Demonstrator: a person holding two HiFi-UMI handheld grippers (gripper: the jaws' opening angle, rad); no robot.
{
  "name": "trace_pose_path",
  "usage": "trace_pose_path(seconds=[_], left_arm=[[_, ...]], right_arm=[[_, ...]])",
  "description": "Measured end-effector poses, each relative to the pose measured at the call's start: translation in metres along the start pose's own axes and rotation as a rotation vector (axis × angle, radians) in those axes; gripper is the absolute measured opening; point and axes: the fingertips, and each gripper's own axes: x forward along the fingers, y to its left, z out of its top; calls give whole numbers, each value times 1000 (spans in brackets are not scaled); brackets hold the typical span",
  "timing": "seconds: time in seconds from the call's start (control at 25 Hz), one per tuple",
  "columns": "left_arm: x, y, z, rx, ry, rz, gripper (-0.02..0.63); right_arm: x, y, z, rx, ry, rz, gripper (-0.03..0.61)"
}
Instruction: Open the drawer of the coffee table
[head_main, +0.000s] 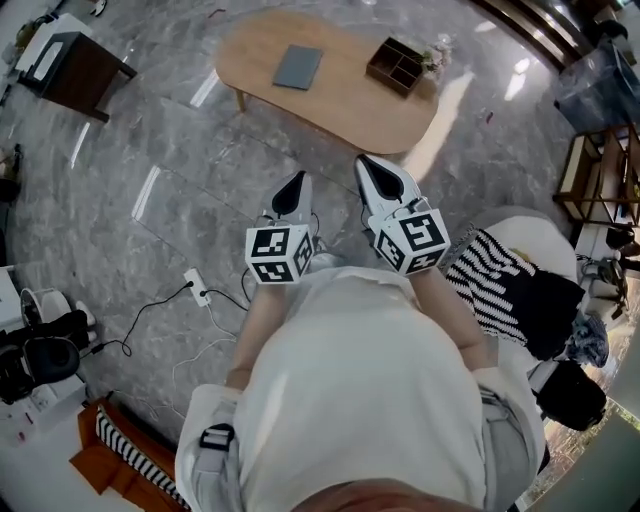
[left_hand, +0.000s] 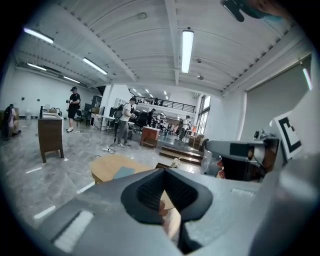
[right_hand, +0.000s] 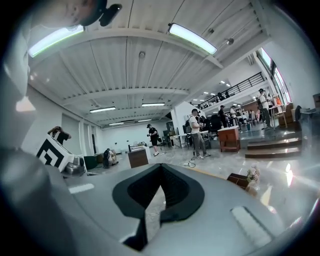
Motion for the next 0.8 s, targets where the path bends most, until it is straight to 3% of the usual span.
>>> trace_pose_path(seconds=[0.4, 0.8], left_arm=[[22, 79, 20, 27, 21, -48, -2], [47, 122, 18, -3, 51, -38, -2]], right_arm=[[69, 4, 2, 0, -19, -102, -2], [99, -18, -9, 24, -1, -163, -2]])
